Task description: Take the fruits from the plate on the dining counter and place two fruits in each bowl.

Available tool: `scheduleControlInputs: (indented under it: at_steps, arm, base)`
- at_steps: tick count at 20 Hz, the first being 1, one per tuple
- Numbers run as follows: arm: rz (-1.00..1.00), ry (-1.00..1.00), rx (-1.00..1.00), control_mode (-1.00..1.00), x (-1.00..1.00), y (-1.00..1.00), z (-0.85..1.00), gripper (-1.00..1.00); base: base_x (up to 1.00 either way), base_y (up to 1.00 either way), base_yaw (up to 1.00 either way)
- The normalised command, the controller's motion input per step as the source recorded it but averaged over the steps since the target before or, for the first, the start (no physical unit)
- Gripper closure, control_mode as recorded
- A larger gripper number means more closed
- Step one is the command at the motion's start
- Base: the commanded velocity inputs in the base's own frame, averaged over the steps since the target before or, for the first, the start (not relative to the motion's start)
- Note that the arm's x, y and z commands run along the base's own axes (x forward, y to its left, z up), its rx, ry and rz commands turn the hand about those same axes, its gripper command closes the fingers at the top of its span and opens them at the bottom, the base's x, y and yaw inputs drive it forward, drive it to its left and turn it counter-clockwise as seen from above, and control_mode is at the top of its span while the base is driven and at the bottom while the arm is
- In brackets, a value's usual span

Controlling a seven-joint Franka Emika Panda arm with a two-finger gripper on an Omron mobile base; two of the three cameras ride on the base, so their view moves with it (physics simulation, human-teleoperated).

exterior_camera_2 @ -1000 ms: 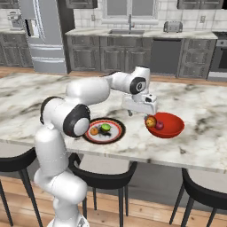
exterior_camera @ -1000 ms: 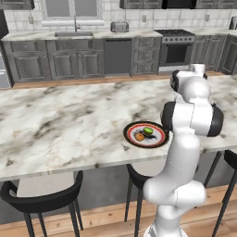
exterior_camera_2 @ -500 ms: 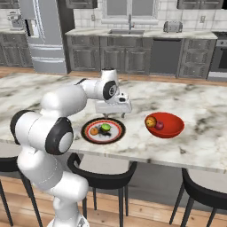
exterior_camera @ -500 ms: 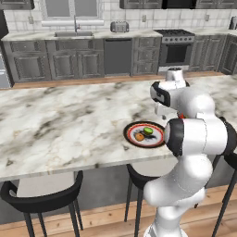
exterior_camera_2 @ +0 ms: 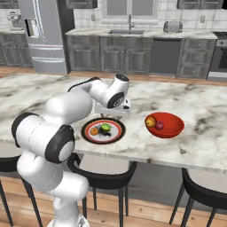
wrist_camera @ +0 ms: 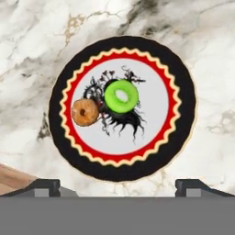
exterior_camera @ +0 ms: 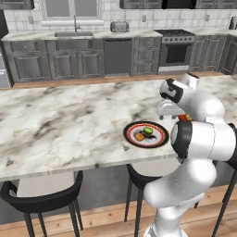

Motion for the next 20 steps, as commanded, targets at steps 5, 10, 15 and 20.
scheduleControlInputs:
  at_steps: [5,10,15,20]
  arm:
    - [0.01,0.13,-0.03,-1.0,0.29,0.33,0.0,-1.0]
    - [-0.01,0.18,-0.13,-1.0,0.07,0.02,-0.06,-1.0]
    - [-0.01,0.01,-0.07,-1.0,0.16,0.14,-0.49,-1.0]
    - [-0.04,0.0,0.0,-1.0,0.39,0.42,-0.26,-1.0]
  base:
    - [0.0,0.0,0.0]
    - [0.0,0.0,0.0]
    - [0.0,0.0,0.0]
    - [0.0,0.0,0.0]
